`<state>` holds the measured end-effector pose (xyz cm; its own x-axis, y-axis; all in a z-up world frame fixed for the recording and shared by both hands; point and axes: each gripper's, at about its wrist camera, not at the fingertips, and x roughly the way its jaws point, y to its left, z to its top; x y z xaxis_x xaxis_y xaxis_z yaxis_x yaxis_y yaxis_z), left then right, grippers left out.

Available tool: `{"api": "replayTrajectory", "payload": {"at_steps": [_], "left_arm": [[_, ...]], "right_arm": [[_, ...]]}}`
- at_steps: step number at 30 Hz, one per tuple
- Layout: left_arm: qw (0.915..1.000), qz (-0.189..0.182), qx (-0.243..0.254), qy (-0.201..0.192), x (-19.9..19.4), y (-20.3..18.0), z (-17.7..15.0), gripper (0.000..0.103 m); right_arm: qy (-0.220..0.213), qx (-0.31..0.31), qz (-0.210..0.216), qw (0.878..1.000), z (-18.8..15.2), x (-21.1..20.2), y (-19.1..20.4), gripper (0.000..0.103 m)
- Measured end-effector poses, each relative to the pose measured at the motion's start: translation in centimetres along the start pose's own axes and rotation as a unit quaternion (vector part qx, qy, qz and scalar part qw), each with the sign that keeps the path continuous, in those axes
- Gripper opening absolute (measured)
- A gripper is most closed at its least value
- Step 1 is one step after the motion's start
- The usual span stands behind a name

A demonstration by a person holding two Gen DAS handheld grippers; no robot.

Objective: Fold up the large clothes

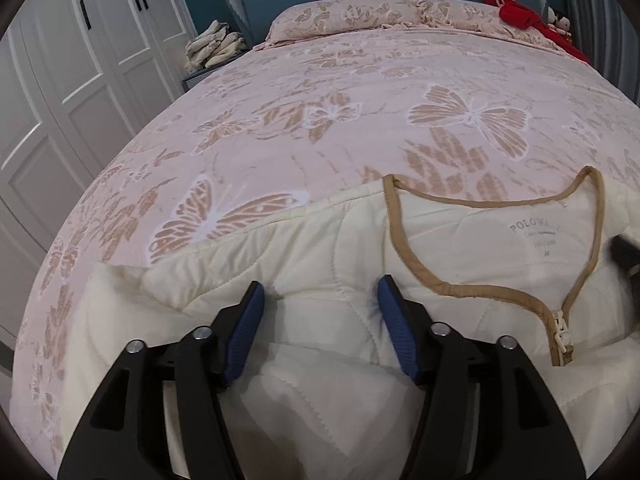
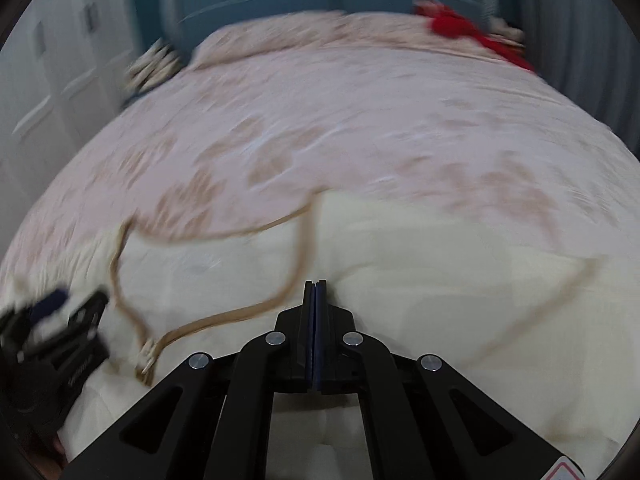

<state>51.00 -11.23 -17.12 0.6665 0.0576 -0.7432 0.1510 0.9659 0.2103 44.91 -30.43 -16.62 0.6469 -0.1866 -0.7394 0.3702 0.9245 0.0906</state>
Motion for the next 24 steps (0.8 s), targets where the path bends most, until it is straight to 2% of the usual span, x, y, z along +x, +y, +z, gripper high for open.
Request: {"api": "replayTrajectory", "payload": {"at_steps": [1, 3, 6, 8, 9, 10, 15, 19, 24], "left_arm": [[1.0000, -0.001, -0.003, 0.006, -0.5, 0.4, 0.1, 0.060], [0.9997, -0.007, -0.017, 0.014, -2.8, 1.7, 0.0, 0.060], [1.0000, -0.002, 0.000, 0.010, -7.2, 2.9, -1.1, 0.062], [0.9999, 0.002, 0.010, 0.009, -10.4, 3.9, -2.2, 0.071], [0.9999, -0.003, 0.012, 0.009, -12.2, 4.5, -3.0, 0.074], [0.9999, -0.005, 0.013, 0.009, -13.4, 4.9, -3.6, 0.077], [0.9991, 0.004, 0.037, 0.019, -19.9, 7.2, -8.7, 0.078], [0.9988, -0.011, 0.020, 0.044, -23.9, 10.1, -13.8, 0.079], [0.9955, -0.024, -0.022, 0.089, -26.5, 14.8, -20.9, 0.079]], "right_arm": [[-0.009, 0.031, -0.026, 0.999, 0.3, -1.6, -1.4, 0.012], [-0.012, 0.057, -0.034, 0.998, 0.5, -4.6, -3.4, 0.016], [0.003, 0.041, -0.017, 0.999, -0.8, -9.6, -5.4, 0.018], [0.006, 0.025, -0.012, 1.000, -2.5, -13.0, -6.4, 0.028], [0.012, 0.017, -0.006, 1.000, -4.0, -15.4, -7.1, 0.036], [0.016, 0.014, -0.002, 1.000, -5.1, -16.9, -7.6, 0.039], [0.052, 0.019, 0.002, 0.998, -11.6, -23.8, -10.4, 0.046], [0.070, 0.025, -0.014, 0.997, -17.2, -28.4, -12.8, 0.053], [0.100, 0.023, -0.024, 0.994, -23.7, -31.8, -15.3, 0.058]]}}
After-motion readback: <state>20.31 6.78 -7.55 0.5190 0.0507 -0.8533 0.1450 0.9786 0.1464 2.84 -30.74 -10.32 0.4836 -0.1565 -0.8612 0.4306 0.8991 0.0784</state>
